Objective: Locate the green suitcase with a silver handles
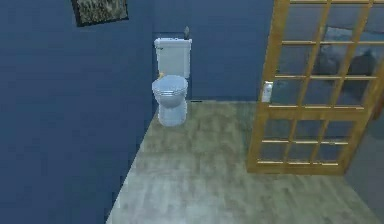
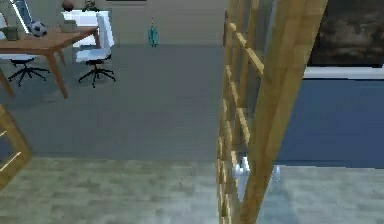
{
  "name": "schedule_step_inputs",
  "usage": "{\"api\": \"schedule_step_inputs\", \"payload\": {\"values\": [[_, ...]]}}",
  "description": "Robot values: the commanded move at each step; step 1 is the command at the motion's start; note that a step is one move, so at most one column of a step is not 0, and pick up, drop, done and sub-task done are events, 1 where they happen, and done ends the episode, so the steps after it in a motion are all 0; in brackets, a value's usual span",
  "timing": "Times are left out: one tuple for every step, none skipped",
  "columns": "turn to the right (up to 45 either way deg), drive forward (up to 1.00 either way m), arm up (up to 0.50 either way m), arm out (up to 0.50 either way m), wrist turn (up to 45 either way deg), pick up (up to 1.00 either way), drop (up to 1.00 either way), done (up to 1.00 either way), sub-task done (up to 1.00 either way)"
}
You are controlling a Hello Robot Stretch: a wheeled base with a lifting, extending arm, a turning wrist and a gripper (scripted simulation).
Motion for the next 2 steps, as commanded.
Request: {"api": "schedule_step_inputs", "payload": {"values": [[45.0, 0.00, 0.00, 0.00, 0.0, 0.00, 0.00, 0.00, 0.00], [15.0, 0.00, 0.00, 0.00, 0.0, 0.00, 0.00, 0.00, 0.00]]}}
